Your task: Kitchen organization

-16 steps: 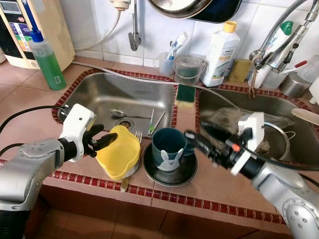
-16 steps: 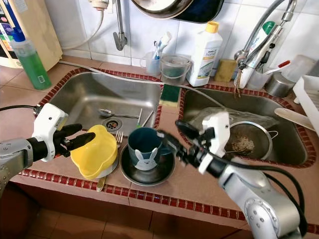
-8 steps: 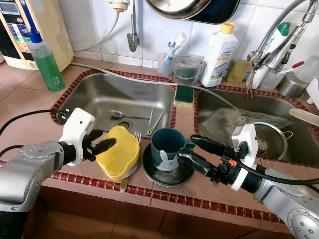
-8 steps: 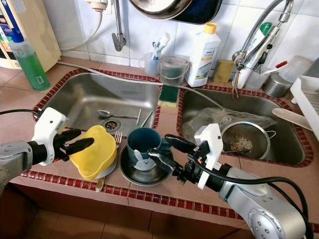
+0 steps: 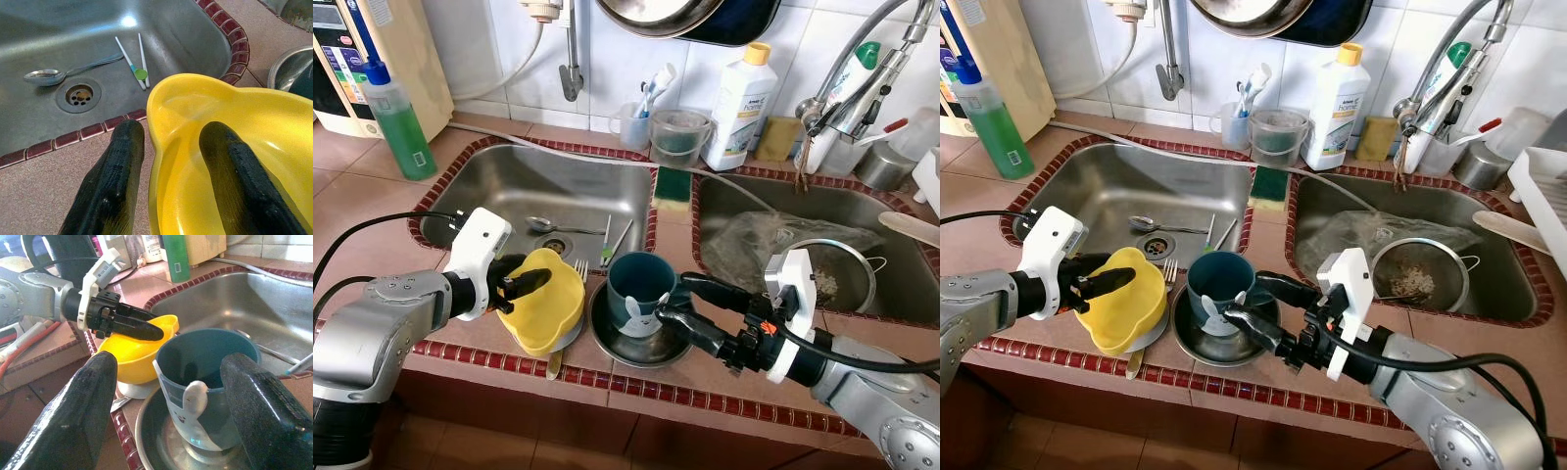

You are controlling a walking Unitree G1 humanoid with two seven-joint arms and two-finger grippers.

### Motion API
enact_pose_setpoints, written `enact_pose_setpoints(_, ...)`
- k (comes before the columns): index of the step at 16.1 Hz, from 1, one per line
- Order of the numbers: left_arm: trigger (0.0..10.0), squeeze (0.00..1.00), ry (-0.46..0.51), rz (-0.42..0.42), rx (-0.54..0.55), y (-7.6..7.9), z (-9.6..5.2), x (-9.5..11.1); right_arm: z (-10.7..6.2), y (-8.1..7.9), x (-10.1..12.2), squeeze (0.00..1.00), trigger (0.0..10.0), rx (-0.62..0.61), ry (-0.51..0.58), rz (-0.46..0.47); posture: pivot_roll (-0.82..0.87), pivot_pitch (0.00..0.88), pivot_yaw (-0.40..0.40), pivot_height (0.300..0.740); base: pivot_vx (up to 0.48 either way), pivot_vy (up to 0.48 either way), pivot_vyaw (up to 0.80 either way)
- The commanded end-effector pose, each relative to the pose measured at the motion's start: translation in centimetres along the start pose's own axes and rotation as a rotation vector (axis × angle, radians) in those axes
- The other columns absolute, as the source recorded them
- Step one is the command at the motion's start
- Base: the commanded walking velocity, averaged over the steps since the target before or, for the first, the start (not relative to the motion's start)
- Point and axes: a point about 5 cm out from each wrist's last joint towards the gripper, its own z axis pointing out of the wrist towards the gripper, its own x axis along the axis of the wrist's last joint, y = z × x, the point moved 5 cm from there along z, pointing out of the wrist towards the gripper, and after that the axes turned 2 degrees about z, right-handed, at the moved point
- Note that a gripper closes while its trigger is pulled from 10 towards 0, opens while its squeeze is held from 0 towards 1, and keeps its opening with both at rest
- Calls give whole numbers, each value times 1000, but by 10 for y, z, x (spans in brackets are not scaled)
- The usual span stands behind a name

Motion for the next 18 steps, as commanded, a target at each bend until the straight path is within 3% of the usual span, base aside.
enact_pose_setpoints(1,0,0,-20,5,-13,2,1,-1,-2,-2,0,0,10000,2,-8,-3,-69,69,-39,732,0,0,0)
enact_pose_setpoints(18,0,0,-56,3,0,2,-3,-14,0,-4,0,0,10000,32,-18,-9,-54,58,-53,732,0,0,0)
